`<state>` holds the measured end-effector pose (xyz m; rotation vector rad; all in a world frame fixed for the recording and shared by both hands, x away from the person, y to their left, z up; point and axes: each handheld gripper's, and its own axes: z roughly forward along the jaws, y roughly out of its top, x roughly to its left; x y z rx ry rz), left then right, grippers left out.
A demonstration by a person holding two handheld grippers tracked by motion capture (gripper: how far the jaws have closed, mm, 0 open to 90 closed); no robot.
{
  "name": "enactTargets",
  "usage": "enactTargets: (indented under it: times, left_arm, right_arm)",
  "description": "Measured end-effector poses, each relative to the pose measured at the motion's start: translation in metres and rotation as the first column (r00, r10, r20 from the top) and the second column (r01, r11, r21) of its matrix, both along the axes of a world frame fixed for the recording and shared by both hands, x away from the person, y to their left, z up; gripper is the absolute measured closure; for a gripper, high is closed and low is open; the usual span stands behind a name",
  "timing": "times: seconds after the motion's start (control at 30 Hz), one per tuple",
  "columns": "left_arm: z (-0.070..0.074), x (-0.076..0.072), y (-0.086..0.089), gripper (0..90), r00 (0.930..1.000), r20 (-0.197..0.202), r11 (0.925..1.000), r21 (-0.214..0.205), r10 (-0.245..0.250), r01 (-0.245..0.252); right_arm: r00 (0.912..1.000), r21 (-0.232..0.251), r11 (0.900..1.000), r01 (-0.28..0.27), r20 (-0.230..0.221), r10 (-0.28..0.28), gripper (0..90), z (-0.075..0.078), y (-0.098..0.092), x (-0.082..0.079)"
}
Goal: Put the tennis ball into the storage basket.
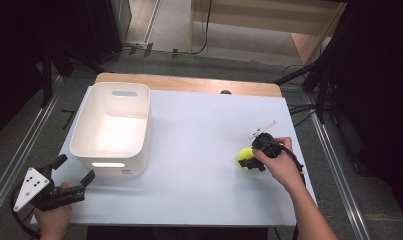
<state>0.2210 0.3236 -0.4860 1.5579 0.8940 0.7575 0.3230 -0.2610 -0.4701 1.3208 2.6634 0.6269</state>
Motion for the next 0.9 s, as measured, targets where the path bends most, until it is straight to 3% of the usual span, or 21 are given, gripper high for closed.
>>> enactTargets:
  times: [0.43, 0.9]
  left_arm:
    - [0.0, 0.0, 0.0, 0.0, 1.0, -0.002, 1.0, 0.0, 0.0, 0.0]
    - [0.0001, 0.0003, 0.0005, 0.0, 1.0, -0.002, 1.0, -0.002, 0.001, -0.001]
  right_arm:
    - [0.9991, -0.004, 0.9997, 0.022, -0.036, -0.022, 21.4, -0.0046, 0.0035, 0.0049]
    - [0.9998, -0.023, 0.9997, 0.006, -0.019, -0.007, 22.7, -0.0028, 0.0087, 0.0062]
